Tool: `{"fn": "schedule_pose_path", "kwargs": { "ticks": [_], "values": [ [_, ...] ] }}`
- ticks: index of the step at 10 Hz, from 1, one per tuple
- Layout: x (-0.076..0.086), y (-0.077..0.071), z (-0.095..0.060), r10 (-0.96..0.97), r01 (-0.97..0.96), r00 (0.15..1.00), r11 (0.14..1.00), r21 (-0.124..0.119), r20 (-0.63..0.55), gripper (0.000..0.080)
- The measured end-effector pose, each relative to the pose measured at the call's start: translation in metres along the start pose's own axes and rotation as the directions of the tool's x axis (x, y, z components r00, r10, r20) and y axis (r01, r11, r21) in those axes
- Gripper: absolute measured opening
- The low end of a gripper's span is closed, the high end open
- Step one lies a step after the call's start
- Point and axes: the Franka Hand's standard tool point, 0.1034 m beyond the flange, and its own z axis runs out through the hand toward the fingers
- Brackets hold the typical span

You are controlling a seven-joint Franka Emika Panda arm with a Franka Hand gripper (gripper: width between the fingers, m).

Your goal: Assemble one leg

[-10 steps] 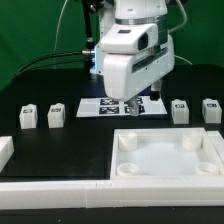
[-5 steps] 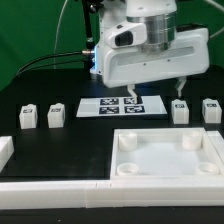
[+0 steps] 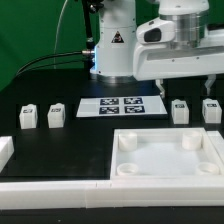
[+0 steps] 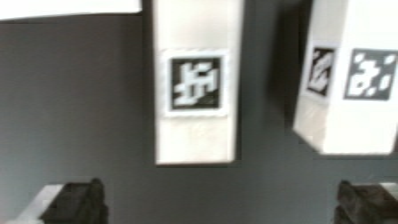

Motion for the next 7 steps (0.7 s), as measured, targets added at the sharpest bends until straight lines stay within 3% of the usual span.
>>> {"fn": "schedule_pose_path", "kwargs": {
  "ticks": [2,3,5,7],
  "values": [
    [-0.001,-0.039,0.000,0.004,-0.004,1.000,1.000,0.011,-0.006,0.0649],
    [0.002,-0.048,0.000,-0.012,0.012,1.000,1.000,0.014,-0.001,0.0649],
    [0.000,-0.045,0.001,-0.024,0.024,0.999,1.000,0.005,0.026,0.0649],
    [-0.002,-0.039,0.000,-0.035,0.040,0.973,0.999,-0.019,0.229,0.0649]
  ]
}}
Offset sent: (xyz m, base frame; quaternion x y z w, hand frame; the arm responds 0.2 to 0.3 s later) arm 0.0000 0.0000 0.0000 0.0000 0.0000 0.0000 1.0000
